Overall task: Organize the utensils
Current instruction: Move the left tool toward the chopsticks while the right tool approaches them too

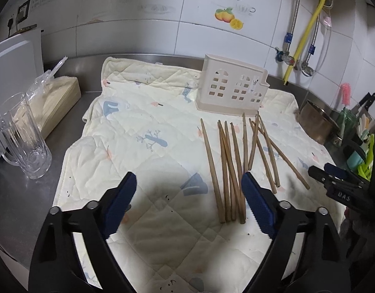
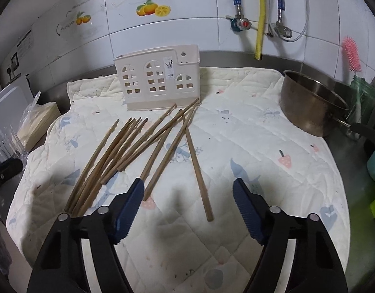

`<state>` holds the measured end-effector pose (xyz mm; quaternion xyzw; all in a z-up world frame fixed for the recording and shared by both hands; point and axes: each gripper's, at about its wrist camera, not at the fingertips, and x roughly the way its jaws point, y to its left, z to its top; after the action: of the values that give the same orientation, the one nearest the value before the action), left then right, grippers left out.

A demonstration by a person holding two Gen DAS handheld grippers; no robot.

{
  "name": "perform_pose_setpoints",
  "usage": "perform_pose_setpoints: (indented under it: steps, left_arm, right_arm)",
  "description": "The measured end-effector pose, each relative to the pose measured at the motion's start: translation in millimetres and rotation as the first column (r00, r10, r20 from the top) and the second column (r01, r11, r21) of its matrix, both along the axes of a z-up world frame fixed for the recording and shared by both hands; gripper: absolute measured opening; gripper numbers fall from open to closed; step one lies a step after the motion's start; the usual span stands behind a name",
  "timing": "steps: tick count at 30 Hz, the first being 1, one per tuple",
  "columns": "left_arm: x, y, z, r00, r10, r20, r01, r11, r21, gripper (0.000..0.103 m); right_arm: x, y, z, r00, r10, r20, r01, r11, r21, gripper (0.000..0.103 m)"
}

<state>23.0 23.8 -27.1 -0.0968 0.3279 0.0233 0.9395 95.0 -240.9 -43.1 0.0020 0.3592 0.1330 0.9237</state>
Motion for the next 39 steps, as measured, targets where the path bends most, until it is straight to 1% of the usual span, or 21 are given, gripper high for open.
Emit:
perform_pose_setpoints:
  steps: [2, 6, 7, 9, 10, 14, 15, 21, 25, 27, 32, 36, 39]
  left_arm:
    - [1, 1, -2, 1.000, 0.002, -0.004, -0.002, 1.000, -0.002, 0.081]
    - [3, 6, -5, 1.000, 0.008, -0.012, -0.008, 1.000, -0.009, 0.078]
    - [3, 7, -5, 1.000, 0.008, -0.013, -0.009, 1.000, -0.010, 0.077]
    - [4, 10, -7, 1.000, 0.007, -0.015, -0.008, 1.000, -0.015, 0.074]
    - [4, 11, -8, 1.000, 0.007, -0.017, -0.007, 1.000, -0.018, 0.073]
    - [7, 17, -12, 1.000, -0.002, -0.021, 0.001, 0.999, -0.035, 0.067]
    - [7, 17, -14, 1.000, -0.005, -0.022, 0.004, 0.999, -0.038, 0.067]
    - [12, 24, -18, 0.999, -0.024, -0.022, 0.022, 0.998, -0.062, 0.066]
    - [14, 29, -20, 0.999, -0.043, -0.020, 0.042, 0.997, -0.072, 0.066]
    - [16, 32, -21, 0.998, -0.055, -0.023, 0.053, 0.996, -0.076, 0.066]
    - [21, 40, -24, 0.996, -0.083, -0.031, 0.080, 0.993, -0.086, 0.066]
    - [26, 46, -27, 0.994, -0.105, -0.034, 0.102, 0.990, -0.097, 0.066]
    - [29, 48, -30, 0.992, -0.119, -0.037, 0.115, 0.988, -0.104, 0.066]
  right_arm:
    - [4, 4, -1, 1.000, 0.004, -0.008, -0.004, 1.000, 0.016, 0.062]
    - [12, 13, -4, 1.000, 0.006, -0.024, -0.006, 0.999, 0.032, 0.055]
    - [13, 15, -4, 1.000, 0.004, -0.025, -0.003, 0.999, 0.034, 0.054]
    - [17, 20, -3, 0.999, 0.010, -0.031, -0.008, 0.999, 0.050, 0.049]
    - [20, 23, -3, 0.999, 0.011, -0.034, -0.009, 0.999, 0.052, 0.049]
    - [27, 35, -6, 0.999, 0.010, -0.042, -0.007, 0.999, 0.053, 0.042]
    - [29, 36, -7, 0.999, 0.007, -0.048, -0.004, 0.998, 0.060, 0.038]
    - [44, 47, -11, 0.995, 0.000, -0.096, 0.013, 0.991, 0.132, 0.024]
    - [54, 60, -13, 0.993, -0.023, -0.118, 0.042, 0.987, 0.156, 0.018]
    - [59, 67, -16, 0.989, -0.042, -0.139, 0.065, 0.984, 0.169, 0.011]
    - [73, 86, -25, 0.982, -0.088, -0.166, 0.116, 0.979, 0.165, 0.006]
    - [81, 93, -28, 0.975, -0.149, -0.166, 0.173, 0.974, 0.145, 0.005]
    - [88, 96, -33, 0.967, -0.173, -0.185, 0.199, 0.971, 0.135, 0.005]
